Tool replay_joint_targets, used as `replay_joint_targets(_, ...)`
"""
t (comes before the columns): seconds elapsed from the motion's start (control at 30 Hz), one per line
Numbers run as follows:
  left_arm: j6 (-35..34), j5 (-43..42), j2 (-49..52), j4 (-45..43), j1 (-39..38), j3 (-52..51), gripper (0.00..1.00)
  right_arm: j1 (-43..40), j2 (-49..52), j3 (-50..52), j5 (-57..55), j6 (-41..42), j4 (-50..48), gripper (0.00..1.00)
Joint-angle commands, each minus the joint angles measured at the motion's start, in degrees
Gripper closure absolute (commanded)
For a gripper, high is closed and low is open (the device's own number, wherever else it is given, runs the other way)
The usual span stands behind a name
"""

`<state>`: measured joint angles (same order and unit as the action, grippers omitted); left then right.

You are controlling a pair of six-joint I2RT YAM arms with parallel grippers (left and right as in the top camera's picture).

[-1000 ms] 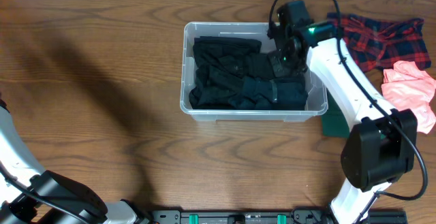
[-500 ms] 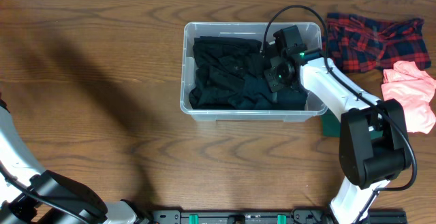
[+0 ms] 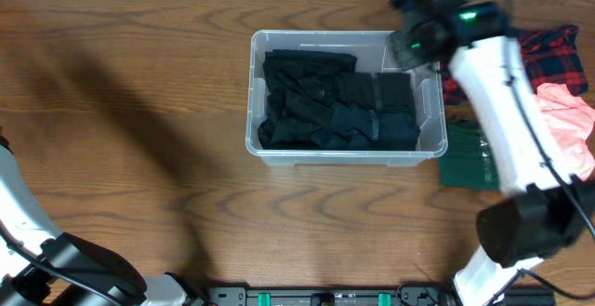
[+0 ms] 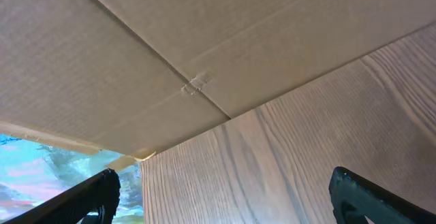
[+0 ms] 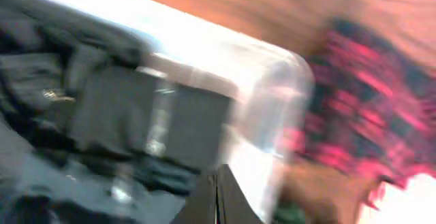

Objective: Pack container
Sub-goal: 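Move the right gripper to the dark green pleated garment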

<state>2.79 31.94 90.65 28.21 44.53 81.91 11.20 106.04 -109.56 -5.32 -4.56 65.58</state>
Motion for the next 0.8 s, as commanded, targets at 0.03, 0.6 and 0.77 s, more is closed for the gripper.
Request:
replay_joint_targets(0.03, -0.3, 0.9, -0.6, 0.0, 0.2, -0.7, 0.02, -8.3, -2.6, -1.7, -4.3, 4.9, 6.2, 0.96)
replay_joint_targets(0.6, -0.3, 0.9, -0.6, 0.0, 0.2, -0.7, 0.02, -33.5, -2.8, 14.4, -0.8, 5.7, 16.6, 0.12)
replay_joint_targets(0.77, -0.3, 0.9, -0.6, 0.0, 0.2, -0.7, 0.02, -35.2, -2.8, 23.1, 4.6, -1.5, 11.2, 0.08)
